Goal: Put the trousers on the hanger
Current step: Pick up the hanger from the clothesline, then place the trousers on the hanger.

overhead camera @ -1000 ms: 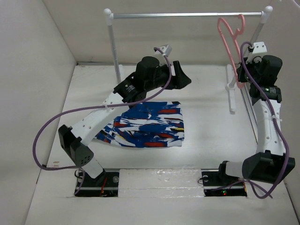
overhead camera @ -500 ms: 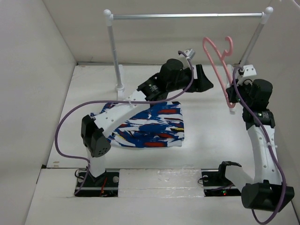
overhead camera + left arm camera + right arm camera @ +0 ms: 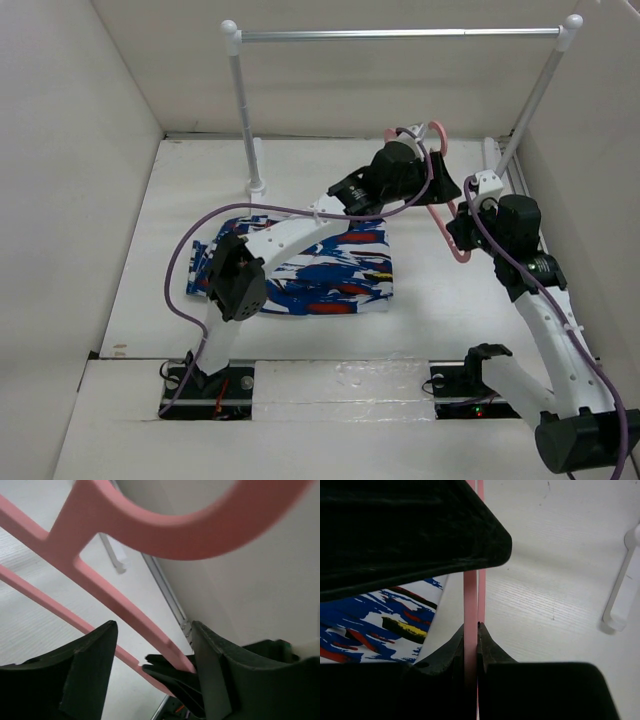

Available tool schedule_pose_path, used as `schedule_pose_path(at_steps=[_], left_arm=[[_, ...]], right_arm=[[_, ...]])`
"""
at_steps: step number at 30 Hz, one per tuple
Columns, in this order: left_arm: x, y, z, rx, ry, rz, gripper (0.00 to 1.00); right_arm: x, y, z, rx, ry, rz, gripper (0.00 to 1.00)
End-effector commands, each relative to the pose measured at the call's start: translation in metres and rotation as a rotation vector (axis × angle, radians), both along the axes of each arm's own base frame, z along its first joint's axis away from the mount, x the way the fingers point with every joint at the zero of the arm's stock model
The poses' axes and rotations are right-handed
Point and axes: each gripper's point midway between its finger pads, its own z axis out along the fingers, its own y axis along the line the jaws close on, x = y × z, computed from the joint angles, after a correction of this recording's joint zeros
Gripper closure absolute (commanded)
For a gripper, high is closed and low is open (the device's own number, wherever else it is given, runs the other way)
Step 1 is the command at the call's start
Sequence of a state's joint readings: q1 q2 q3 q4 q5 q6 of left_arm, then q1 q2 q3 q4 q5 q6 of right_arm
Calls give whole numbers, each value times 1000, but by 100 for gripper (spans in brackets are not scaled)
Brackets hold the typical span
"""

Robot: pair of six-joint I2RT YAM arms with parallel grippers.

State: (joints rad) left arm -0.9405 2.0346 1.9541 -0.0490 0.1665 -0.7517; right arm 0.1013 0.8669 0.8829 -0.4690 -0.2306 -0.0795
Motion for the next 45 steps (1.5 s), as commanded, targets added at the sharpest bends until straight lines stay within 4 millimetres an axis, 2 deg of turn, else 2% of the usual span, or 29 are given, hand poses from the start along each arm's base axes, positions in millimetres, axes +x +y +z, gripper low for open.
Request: schedule_pose_path(at_steps=[1,6,9,10,11,12,13,14,15,16,17,18,20,21,22,24,25,26,28,29,31,34,37,38,39,40,42,43,45], left_arm=[[-1,-5,24,-52,-29,5,45],[-2,-2,27,-63,-22,17,62],[-6,-3,17,-47,6,-1,92],[-8,-1,14,-40,14,-5,100],[-11,-1,9,-37,29,-13,100],[-15,2,-9,-12,55,-17,100],[-18,5,4,-50,36,-23,100],[-24,7,3,-61,44,-42,100],[-30,12,-17,-39,66,-47,100],[-35,17,-1,-86,40,-54,100],[-41,21,-1,-98,48,-67,100],[-49,29,-29,-74,98,-66,100],[-57,40,-19,-134,94,-58,100],[-63,48,-45,-110,146,-45,100],[-69,50,-39,-138,136,-43,100],[-74,60,-68,-102,173,-1,100],[-74,63,-69,-117,182,15,100],[-77,64,-75,-117,191,31,100],[-82,70,-91,-114,220,57,100],[-80,74,-94,-119,222,82,100],[-87,78,-104,-116,236,111,100],[-82,88,-118,-111,249,223,100],[-71,99,-137,-92,271,326,100],[-68,103,-143,-81,272,351,100],[-68,105,-153,-60,276,361,100],[-68,107,-158,-46,276,369,100],[-69,115,-175,-20,290,395,100],[-69,115,-176,-30,291,396,100],[-70,121,-192,-2,317,404,100]], right_arm=[[0,-1,23,-7,-77,-26,100],[-8,-1,11,-43,-29,-51,100],[-19,-4,-2,-78,8,-82,100],[-23,1,-2,-77,8,-64,90],[-25,-4,-5,-95,12,-94,71],[-31,-6,-6,-97,19,-94,71],[-35,-6,-7,-105,23,-88,52],[-39,-4,-6,-103,26,-69,37],[-47,-4,-5,-106,42,-55,32],[-51,-5,-4,-112,51,-48,28],[-59,6,-3,-93,67,22,23],[-67,7,-1,-88,88,47,21],[-79,20,-2,-66,106,139,21],[-84,20,-5,-57,126,150,22],[-86,23,-5,-49,128,168,23],[-85,31,-4,-16,113,202,31],[-83,34,-13,-6,122,206,38],[-82,39,-17,20,137,217,63],[-69,48,-18,62,105,236,91],[-67,53,-34,87,157,243,100],[-52,62,-38,121,136,251,100],[-37,79,-59,210,164,274,100],[-23,88,-89,262,210,267,80],[-21,92,-96,283,226,275,65],[-14,94,-100,293,205,276,59],[-13,98,-116,290,251,278,54],[-1,105,-121,288,228,291,52],[4,104,-136,280,264,276,51],[12,109,-144,278,263,275,50]])
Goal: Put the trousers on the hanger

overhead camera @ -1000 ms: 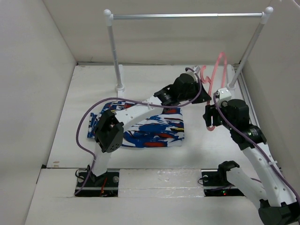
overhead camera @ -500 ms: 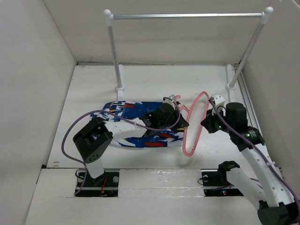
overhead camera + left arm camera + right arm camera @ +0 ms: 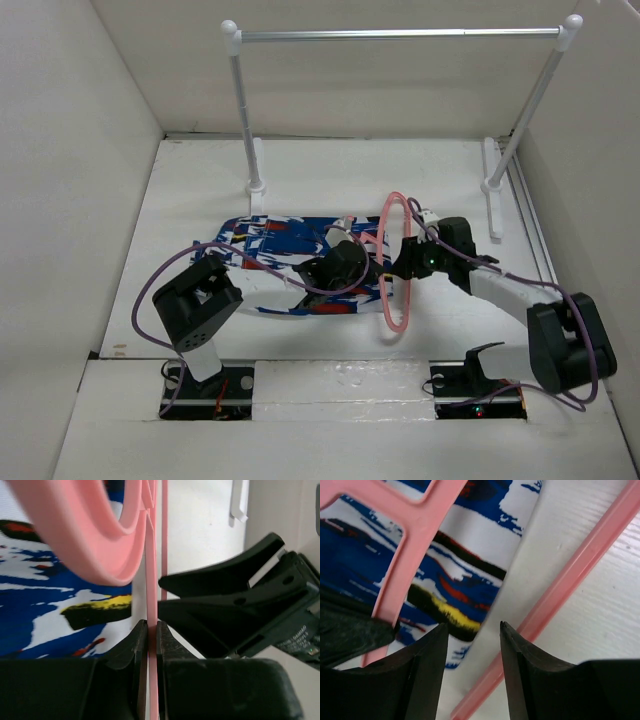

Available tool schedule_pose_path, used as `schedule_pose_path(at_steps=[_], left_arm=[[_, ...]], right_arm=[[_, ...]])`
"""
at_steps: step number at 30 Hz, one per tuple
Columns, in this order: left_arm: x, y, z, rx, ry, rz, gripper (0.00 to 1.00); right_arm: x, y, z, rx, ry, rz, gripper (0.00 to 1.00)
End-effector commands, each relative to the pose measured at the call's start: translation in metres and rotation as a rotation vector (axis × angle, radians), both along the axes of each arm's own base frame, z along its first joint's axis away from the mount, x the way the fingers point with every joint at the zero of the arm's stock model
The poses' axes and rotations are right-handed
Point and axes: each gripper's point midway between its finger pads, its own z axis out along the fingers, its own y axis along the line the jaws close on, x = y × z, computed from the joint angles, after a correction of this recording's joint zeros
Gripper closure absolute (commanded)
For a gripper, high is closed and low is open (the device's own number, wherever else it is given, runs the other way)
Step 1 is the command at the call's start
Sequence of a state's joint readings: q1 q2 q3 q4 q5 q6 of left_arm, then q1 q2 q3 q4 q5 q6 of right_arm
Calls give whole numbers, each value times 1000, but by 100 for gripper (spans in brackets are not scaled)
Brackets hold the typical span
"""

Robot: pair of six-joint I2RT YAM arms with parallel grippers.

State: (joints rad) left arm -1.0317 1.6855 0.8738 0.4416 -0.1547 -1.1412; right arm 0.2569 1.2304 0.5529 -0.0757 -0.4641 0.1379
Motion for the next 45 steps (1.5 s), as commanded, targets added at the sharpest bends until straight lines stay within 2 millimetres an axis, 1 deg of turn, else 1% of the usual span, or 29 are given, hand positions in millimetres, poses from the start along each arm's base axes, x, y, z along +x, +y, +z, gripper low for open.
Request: schedule_pose_path(at_steps=[1,2,4,5,9,13,14,16,17,18,19,20,21,22,23,24,26,27,28,29,30,31,34,35,38,42,43,44,45], left_arm=[[9,5,0,-37,-7,58,100],[8,7,-4,-28,-3,61,100],[8,9,-11,-6,3,65,100],[9,10,-14,6,3,69,100],[11,8,-19,33,2,67,100],[13,9,-23,65,0,69,100],[14,11,-23,75,-6,75,100],[18,18,-25,94,-7,92,100],[19,21,-24,96,-15,102,100],[19,24,-22,101,-29,100,100],[23,30,-22,114,-33,111,100],[26,38,-23,139,-38,120,100],[25,39,-25,153,-40,114,100],[25,43,-26,173,-50,111,100],[26,47,-26,193,-67,116,100],[25,53,-27,223,-69,115,100],[28,64,-30,270,-81,126,100],[25,69,-29,280,-86,125,100],[29,76,-30,288,-88,136,100],[27,79,-30,295,-97,129,100],[28,87,-31,303,-97,137,100],[26,90,-32,309,-98,130,100],[24,106,-37,370,-114,119,100],[23,109,-36,391,-126,107,100],[19,122,-39,445,-134,102,100],[20,136,-34,483,-147,122,100],[21,135,-31,480,-152,122,100],[27,135,-22,488,-161,151,100],[27,135,-24,491,-159,150,100]], right_arm=[[38,20,17,73,-151,16,48],[38,24,4,72,-116,23,47],[46,29,1,75,-118,23,45],[47,32,-9,65,-97,24,45],[55,35,-25,11,-70,-6,43],[46,50,-35,9,-45,27,42],[41,59,-35,15,-40,52,48],[37,63,-36,30,-41,64,64],[32,69,-34,52,-37,83,85],[30,71,-31,66,-43,91,93],[33,68,-22,79,-59,84,100],[35,56,-14,84,-61,62,100],[35,56,-14,84,-61,62,100],[39,50,4,96,-102,47,100],[42,46,14,107,-119,46,100],[44,33,18,105,-108,13,100],[51,23,51,125,-178,9,100],[47,15,52,109,-149,-5,100],[51,3,58,96,-159,-29,100],[52,-3,72,85,-193,-23,100],[47,-11,70,73,-158,-34,100],[51,-28,73,65,-163,-76,100],[53,-57,80,54,-183,-139,100],[57,-74,84,66,-195,-181,100],[64,-100,86,65,-202,-244,100],[72,-110,79,61,-186,-254,100],[74,-110,75,64,-173,-251,100],[75,-112,66,48,-162,-253,100],[75,-112,66,48,-162,-253,100]])
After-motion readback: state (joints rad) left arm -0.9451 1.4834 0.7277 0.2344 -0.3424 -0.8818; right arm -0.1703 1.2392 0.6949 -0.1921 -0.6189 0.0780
